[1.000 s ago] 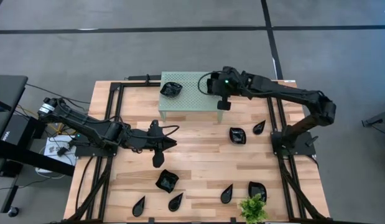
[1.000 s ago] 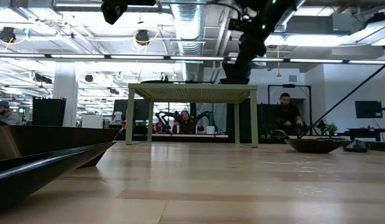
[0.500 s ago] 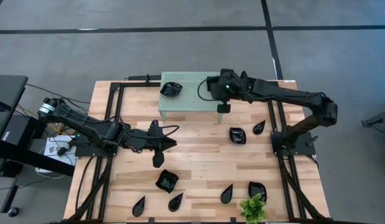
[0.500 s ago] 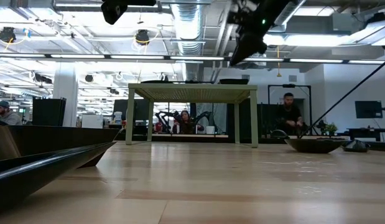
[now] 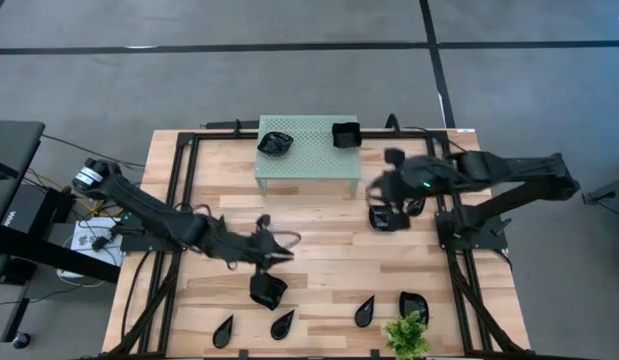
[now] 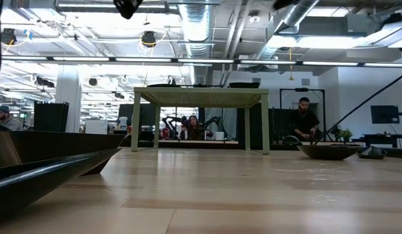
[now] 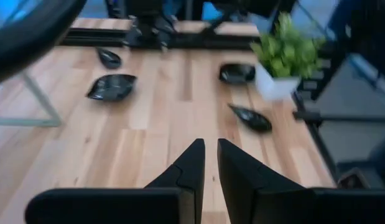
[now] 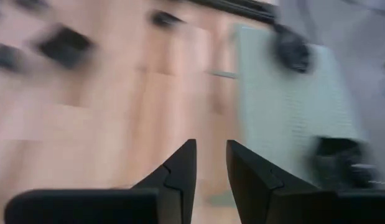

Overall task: Pick & Place Mini shaped plates
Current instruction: Stack the distorted square plate on top of the other distorted square plates on the shelf

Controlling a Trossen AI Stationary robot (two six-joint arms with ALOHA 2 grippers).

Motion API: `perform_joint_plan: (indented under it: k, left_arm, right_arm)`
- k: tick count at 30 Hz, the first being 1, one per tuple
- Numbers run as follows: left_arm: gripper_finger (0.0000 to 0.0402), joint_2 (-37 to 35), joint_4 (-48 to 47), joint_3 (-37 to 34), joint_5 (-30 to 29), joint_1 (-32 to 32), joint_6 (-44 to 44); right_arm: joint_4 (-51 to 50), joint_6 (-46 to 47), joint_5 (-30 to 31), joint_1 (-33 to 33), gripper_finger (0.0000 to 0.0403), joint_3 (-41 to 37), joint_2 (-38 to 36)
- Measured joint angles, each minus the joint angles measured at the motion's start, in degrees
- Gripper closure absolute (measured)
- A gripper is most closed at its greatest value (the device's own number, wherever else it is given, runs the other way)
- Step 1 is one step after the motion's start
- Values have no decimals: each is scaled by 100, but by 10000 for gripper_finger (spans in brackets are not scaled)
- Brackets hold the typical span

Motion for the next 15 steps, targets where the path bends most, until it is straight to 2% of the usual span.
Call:
perform_joint_plan:
  k: [3, 8, 11, 15]
  left_arm:
    - [343, 333, 28, 0, 210, -83, 203]
    - [309, 675, -21, 0, 1219, -215, -192]
    - [291, 954, -40, 0, 1578, -440, -324]
    - [277, 1397, -65, 0, 1628, -789, -517]
  right_arm:
    - [867, 198, -394, 323, 321, -935, -662]
    - [3057, 724, -358, 639, 321, -2872, -1502]
    - [4123, 736, -344, 738, 321, -3752, -1641]
    - [5022, 737, -344, 768, 321, -4393, -1552]
